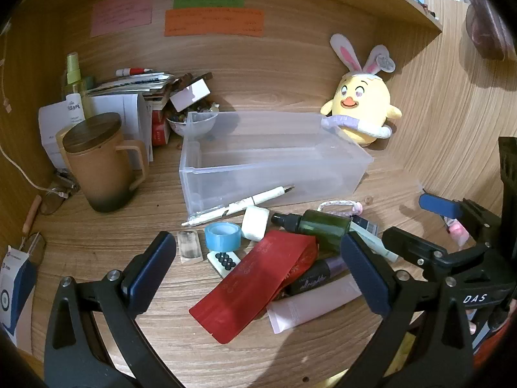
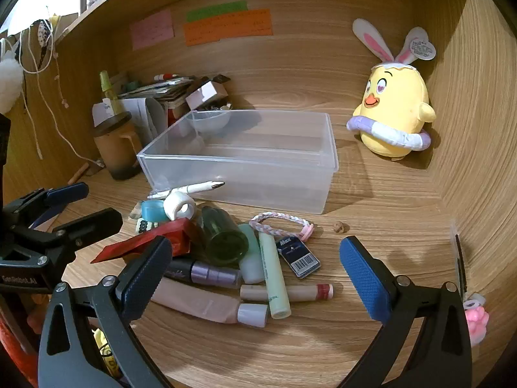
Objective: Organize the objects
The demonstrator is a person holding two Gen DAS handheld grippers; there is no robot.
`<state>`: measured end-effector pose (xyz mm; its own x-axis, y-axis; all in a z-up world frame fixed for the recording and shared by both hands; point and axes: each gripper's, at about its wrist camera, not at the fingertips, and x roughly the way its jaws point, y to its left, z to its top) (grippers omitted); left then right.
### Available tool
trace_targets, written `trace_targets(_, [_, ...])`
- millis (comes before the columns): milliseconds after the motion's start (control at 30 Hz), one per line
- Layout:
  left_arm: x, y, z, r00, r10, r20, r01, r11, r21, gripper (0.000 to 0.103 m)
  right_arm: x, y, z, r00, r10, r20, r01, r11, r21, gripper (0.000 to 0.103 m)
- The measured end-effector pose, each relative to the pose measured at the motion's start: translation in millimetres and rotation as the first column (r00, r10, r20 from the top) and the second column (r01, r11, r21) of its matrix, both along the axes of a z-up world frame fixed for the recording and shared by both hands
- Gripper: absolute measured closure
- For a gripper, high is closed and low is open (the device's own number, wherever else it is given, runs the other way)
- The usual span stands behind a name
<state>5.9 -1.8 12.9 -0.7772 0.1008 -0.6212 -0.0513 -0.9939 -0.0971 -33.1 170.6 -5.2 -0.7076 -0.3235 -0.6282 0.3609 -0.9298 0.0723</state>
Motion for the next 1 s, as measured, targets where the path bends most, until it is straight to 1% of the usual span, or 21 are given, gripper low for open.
trace_targets(400, [2.1, 0.9, -0.7, 1.0, -0.005, -0.003, 0.005, 1.0, -0.009, 0.0, 1.1, 1.5, 1.3, 1.0, 0.002, 0.002, -0.002, 1.0, -0.01, 0.0])
trace_targets(700, [0.9, -3.2, -3.4, 1.0, 0.007, 0.006, -0.008, 1.0, 0.009, 0.0, 0.0, 3.5, 0.6, 1.0, 0.005, 0.006, -0.005, 1.0, -0.016, 0.0])
trace_targets(1000, [-3.4, -4.1, -6.8, 1.0, -0.008, 0.019, 0.008, 1.0, 0.024, 0.0, -3.9, 1.0, -1.2, 1.0, 0.022, 0.011, -0.022, 1.0, -0.015, 0.0])
